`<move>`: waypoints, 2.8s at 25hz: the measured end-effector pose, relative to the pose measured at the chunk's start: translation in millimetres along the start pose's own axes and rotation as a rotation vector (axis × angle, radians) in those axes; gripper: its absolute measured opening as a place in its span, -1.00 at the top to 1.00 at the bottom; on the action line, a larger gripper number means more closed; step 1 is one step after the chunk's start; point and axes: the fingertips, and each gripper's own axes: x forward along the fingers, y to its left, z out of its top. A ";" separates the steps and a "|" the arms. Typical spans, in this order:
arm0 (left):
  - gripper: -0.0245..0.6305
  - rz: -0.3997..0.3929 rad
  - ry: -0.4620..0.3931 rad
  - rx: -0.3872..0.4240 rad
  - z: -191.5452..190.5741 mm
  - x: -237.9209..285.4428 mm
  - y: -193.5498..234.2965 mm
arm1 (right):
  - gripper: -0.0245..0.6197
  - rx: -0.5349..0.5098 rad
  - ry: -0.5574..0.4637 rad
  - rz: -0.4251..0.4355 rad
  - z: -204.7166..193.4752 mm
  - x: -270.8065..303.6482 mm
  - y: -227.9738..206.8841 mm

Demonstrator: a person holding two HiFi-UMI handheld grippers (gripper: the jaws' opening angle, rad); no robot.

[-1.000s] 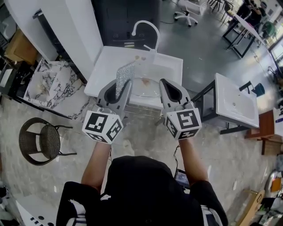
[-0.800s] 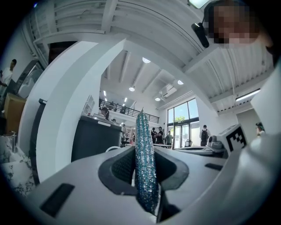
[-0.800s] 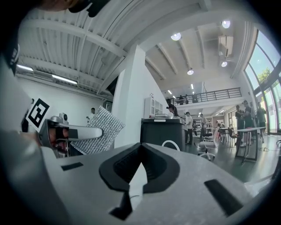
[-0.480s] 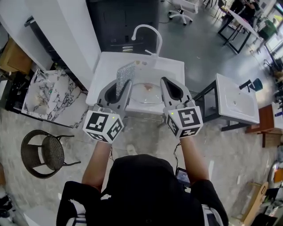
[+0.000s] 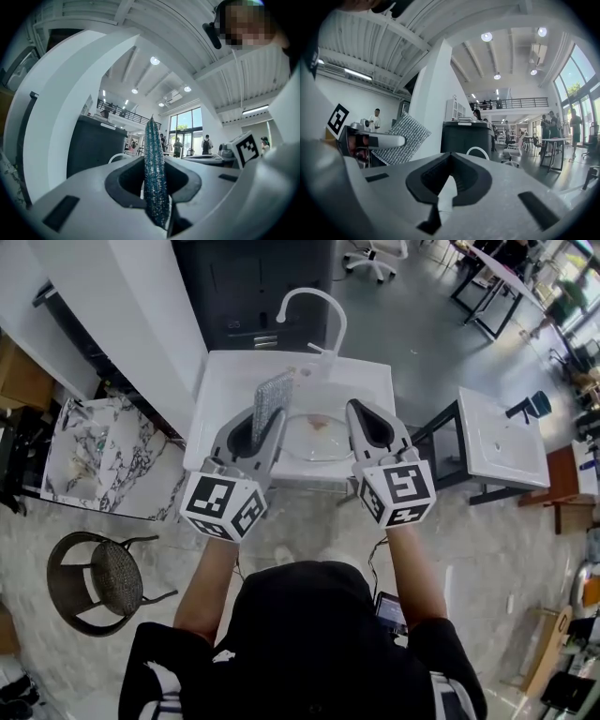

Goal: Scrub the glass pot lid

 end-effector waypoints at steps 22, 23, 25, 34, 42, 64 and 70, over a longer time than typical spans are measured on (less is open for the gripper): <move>0.70 -0.028 0.024 -0.069 -46.6 73.9 37.8 | 0.92 0.021 0.136 0.014 -60.2 65.1 -50.6; 0.70 -0.030 0.029 -0.071 -51.0 80.7 38.7 | 0.92 0.022 0.146 0.018 -65.3 69.4 -55.7; 0.70 -0.030 0.043 -0.073 -60.7 93.7 41.4 | 0.93 0.026 0.168 0.031 -76.2 78.1 -65.5; 0.70 0.011 0.130 -0.106 -111.6 132.8 64.6 | 0.93 0.061 0.285 0.097 -134.7 116.2 -92.3; 0.70 0.041 0.213 -0.161 -160.7 137.9 80.9 | 0.92 0.088 0.412 0.157 -203.2 132.1 -95.1; 0.70 0.043 0.440 -0.233 -276.7 137.5 85.8 | 0.70 0.153 0.704 0.349 -336.7 126.1 -66.7; 0.70 0.054 0.477 -0.227 -295.8 135.2 87.0 | 0.52 0.163 0.778 0.412 -365.5 123.6 -60.3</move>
